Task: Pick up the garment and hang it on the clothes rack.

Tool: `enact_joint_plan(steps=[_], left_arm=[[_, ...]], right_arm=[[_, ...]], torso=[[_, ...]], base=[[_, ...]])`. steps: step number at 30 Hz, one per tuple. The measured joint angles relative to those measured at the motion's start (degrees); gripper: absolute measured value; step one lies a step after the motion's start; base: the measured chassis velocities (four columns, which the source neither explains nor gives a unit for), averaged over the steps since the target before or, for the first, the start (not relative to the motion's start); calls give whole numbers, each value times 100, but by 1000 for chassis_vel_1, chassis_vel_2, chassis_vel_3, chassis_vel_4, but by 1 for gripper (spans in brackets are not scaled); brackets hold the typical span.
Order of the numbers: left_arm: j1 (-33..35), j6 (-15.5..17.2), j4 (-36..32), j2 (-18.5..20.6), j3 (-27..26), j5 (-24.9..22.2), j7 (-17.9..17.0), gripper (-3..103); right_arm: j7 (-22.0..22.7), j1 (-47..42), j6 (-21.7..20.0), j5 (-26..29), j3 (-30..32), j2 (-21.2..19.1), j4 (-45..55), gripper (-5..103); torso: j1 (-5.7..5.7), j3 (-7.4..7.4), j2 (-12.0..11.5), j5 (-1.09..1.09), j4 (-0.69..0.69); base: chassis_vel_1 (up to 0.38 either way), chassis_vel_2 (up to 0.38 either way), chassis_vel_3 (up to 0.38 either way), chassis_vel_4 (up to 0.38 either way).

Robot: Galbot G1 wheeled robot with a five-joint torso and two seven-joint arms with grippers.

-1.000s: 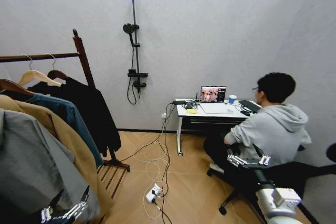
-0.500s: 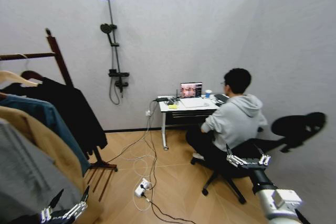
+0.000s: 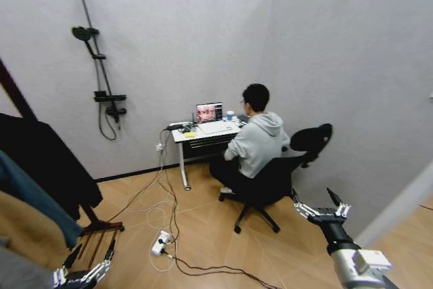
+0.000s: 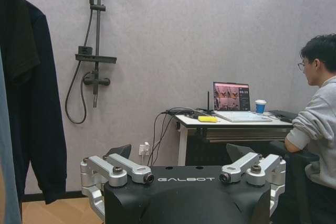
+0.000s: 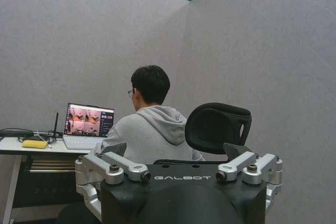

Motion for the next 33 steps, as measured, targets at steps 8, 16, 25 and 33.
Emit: enact_joint_plan(steps=[8,16,25,33], left_arm=[[0,0,0,0,0,0,-1,100],[0,0,0,0,0,0,-1,100],[0,0,0,0,0,0,-1,100],[0,0,0,0,0,0,-1,100]], right_arm=[[-14,160,5,-26,-119,11,-105,100],[-16,342,-37,-75,-307,-8,-269,100],[-39,628,-103,-40,-528,-48,-524,100],[-44,778,-144,-40,-647,-66,-583,100]], torso=[[0,0,0,1,1],[0,1,-1,2,1],[0,0,-1,1,1],[0,1,0,2,2]], base=[[91,-82,-80,86],[113,-46,-38,101],[137,4,-4,126],[179,30,27,175]])
